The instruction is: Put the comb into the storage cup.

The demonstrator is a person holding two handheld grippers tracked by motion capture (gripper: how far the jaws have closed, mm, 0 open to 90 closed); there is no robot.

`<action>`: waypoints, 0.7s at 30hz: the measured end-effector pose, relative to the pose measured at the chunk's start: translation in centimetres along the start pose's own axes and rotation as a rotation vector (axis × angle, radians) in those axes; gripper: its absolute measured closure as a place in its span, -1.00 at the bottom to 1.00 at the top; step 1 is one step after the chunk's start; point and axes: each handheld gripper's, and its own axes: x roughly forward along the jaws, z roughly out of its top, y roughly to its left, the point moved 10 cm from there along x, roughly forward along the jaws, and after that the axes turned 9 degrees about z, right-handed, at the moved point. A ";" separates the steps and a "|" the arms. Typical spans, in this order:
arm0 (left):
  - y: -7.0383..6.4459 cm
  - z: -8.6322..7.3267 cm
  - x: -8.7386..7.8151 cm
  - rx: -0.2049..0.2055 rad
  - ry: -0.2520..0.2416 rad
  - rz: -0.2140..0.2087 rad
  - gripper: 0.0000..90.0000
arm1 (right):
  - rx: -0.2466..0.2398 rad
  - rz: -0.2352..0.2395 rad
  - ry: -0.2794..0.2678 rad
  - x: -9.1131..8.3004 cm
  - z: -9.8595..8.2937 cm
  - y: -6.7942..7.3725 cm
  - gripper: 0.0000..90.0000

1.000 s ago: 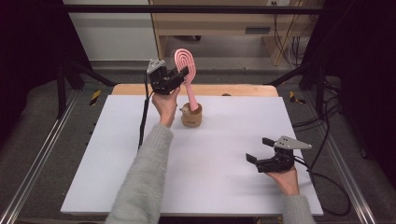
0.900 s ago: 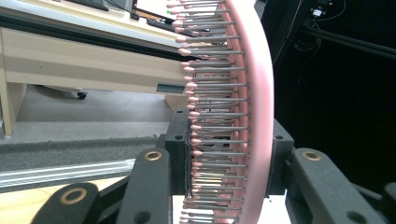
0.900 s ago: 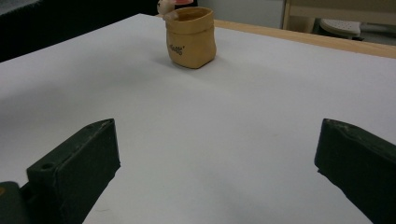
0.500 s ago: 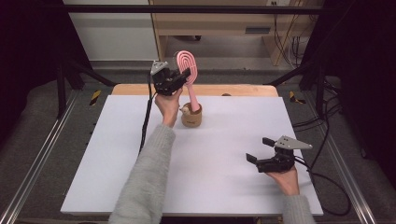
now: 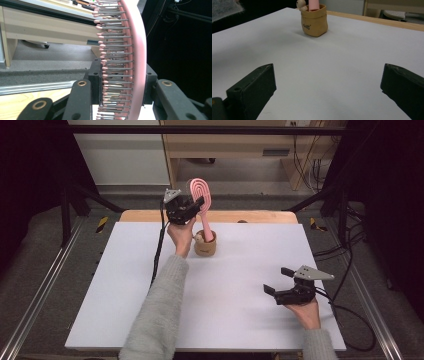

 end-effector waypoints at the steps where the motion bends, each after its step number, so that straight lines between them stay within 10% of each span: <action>1: 0.1 -0.1 0.0 -0.001 0.002 0.002 0.40 | -0.001 0.001 -0.001 0.0 0.0 0.0 -0.99; 21: 0.7 -2.2 0.1 -0.021 0.017 -0.006 0.40 | 0.001 0.001 0.001 0.1 0.0 0.0 -0.99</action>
